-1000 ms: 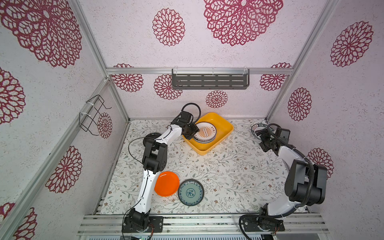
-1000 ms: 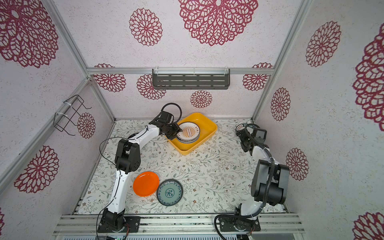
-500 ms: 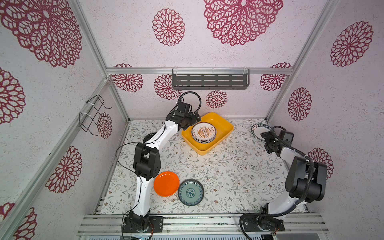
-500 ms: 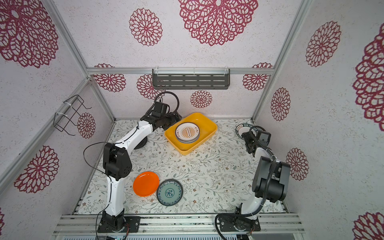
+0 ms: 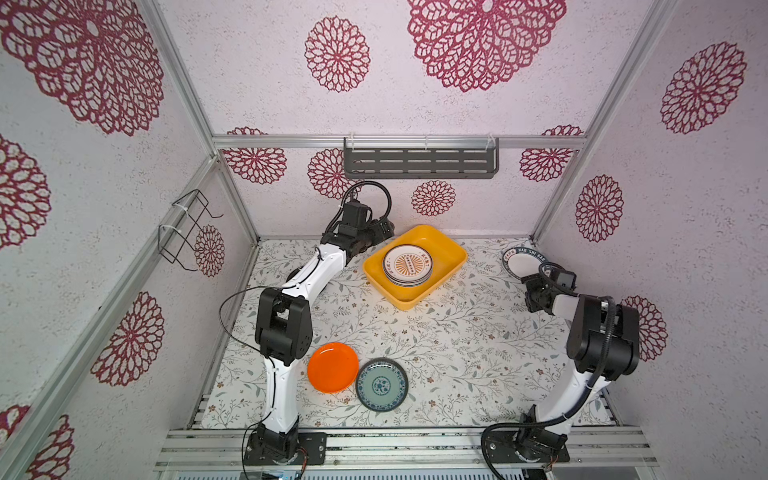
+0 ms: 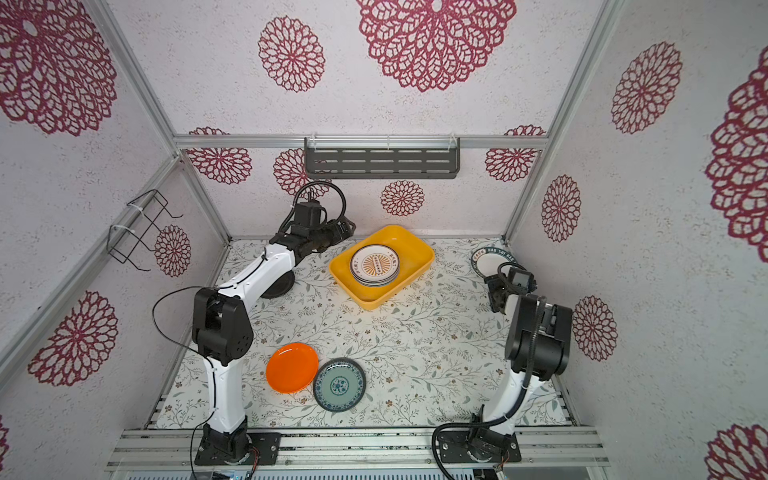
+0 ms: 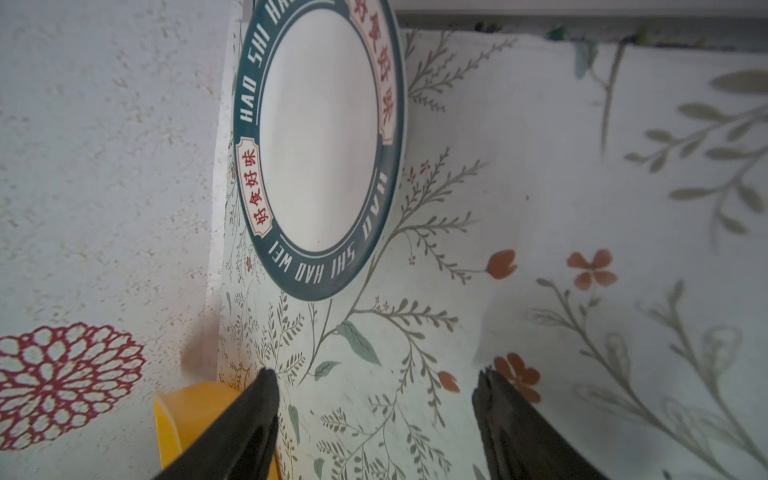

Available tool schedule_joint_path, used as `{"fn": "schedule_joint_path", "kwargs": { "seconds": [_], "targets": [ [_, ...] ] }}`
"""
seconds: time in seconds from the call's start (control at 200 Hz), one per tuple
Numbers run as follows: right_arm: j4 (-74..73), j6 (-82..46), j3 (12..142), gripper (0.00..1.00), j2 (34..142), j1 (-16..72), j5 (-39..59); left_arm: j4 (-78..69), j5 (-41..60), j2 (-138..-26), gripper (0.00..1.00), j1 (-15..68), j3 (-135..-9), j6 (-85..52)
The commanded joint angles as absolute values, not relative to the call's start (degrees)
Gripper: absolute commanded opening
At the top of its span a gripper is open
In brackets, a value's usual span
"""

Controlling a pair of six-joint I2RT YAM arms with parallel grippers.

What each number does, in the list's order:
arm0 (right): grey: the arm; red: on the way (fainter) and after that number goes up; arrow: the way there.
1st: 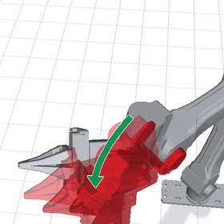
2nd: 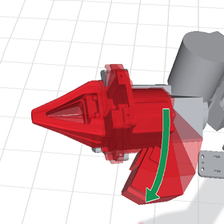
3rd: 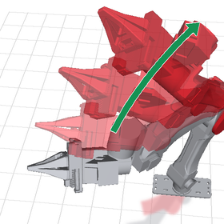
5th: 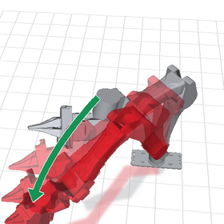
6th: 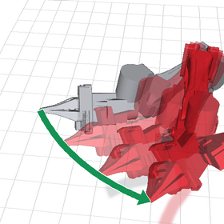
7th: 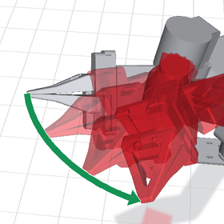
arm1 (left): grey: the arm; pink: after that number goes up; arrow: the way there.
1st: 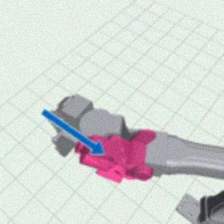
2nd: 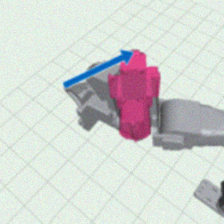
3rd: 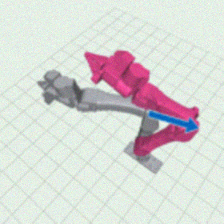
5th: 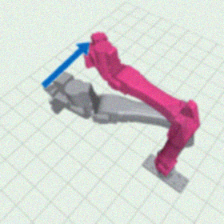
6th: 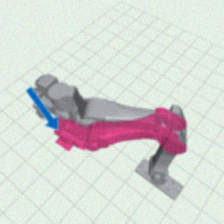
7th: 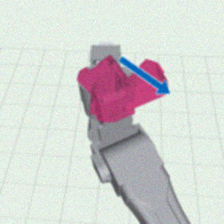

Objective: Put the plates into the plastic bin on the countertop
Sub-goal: 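Grasp the leaning green-rimmed plate with right gripper while left gripper opens, then lift the green-rimmed plate with right gripper toward the bin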

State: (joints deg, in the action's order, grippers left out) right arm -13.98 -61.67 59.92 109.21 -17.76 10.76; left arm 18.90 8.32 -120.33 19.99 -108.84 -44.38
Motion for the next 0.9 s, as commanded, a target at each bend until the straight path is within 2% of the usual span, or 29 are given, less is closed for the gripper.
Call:
{"fn": "schedule_joint_path", "kwargs": {
  "seconds": [0.0,0.26,0.625,0.896],
  "targets": [
    [-18.01,-64.70,62.41,0.73,112.20,-17.96,10.61,16.48,10.02,-117.26,0.97,18.49,-108.65,-43.47],
    [-24.70,-70.48,67.33,0.61,121.17,-17.96,13.04,16.60,9.46,-115.61,0.97,17.32,-106.27,-43.05],
    [-25.25,-77.40,68.99,0.27,125.49,-17.75,10.65,13.89,7.65,-111.01,0.97,15.41,-100.84,-43.25],
    [-29.46,-79.18,66.01,0.07,124.92,-17.43,10.81,13.36,9.21,-111.07,0.97,14.83,-100.63,-43.42]
  ]
}}
